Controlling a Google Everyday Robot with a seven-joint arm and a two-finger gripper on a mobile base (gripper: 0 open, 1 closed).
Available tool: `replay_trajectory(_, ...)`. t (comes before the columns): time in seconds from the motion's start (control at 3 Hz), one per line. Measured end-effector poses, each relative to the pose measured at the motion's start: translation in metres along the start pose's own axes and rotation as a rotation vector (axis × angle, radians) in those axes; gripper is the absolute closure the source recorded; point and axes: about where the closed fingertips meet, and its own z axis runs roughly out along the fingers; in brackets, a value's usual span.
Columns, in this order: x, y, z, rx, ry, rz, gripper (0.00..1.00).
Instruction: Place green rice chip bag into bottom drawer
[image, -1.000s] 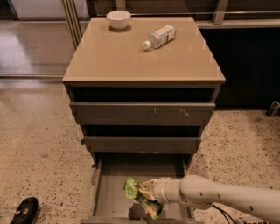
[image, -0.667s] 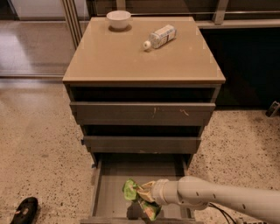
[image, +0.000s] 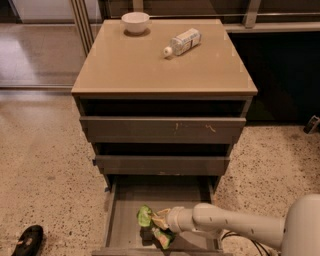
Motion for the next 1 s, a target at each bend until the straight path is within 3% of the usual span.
replay_trajectory(0.33, 0.023, -0.005, 0.033, 0.019, -0.007, 0.041, 1.00)
replay_trajectory(0.67, 0.023, -0.005, 0.033, 0.019, -0.007, 0.041, 1.00)
replay_trajectory(1.0, 0.020, -0.026, 0.046, 0.028, -0.005, 0.059, 1.00)
